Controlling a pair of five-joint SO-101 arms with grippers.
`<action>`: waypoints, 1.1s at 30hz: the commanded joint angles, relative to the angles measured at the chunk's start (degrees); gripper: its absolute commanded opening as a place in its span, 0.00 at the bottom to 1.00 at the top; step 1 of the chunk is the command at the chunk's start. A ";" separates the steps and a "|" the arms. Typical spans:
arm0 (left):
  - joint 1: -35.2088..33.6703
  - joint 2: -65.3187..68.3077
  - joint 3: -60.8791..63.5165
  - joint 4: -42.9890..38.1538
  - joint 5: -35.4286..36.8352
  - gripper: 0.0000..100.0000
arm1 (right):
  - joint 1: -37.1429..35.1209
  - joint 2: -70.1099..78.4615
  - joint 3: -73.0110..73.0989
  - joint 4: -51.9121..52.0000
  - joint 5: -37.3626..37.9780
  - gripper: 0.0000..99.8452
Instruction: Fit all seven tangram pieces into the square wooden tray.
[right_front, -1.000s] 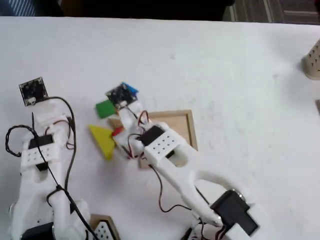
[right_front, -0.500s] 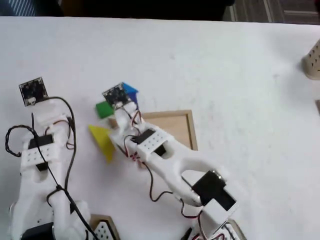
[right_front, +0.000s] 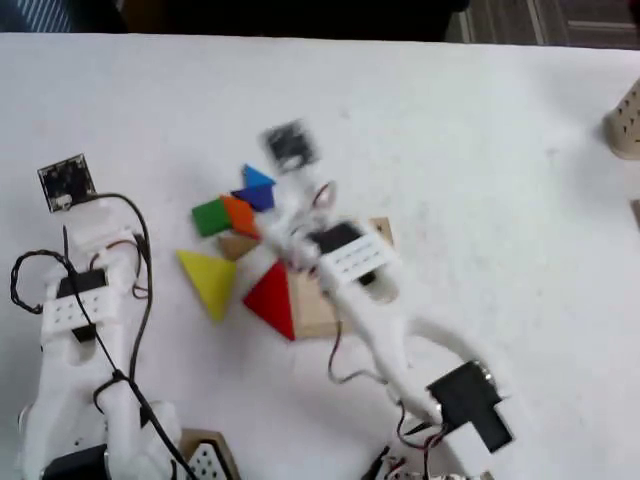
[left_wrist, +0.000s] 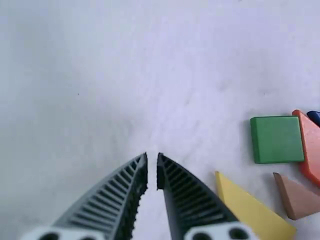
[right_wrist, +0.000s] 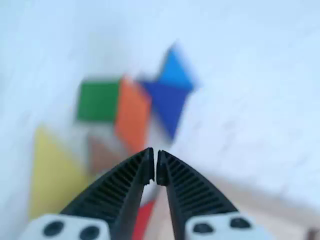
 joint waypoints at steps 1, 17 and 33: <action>-1.89 0.04 -1.41 -1.32 0.62 0.06 | 5.67 3.47 -7.30 -8.48 -4.92 0.02; -3.38 0.13 -1.32 -2.81 3.60 0.06 | 2.07 25.27 -34.55 9.27 -6.77 0.02; -3.47 0.13 -1.32 -2.81 3.60 0.06 | -3.30 37.05 -35.96 -9.27 -7.03 0.02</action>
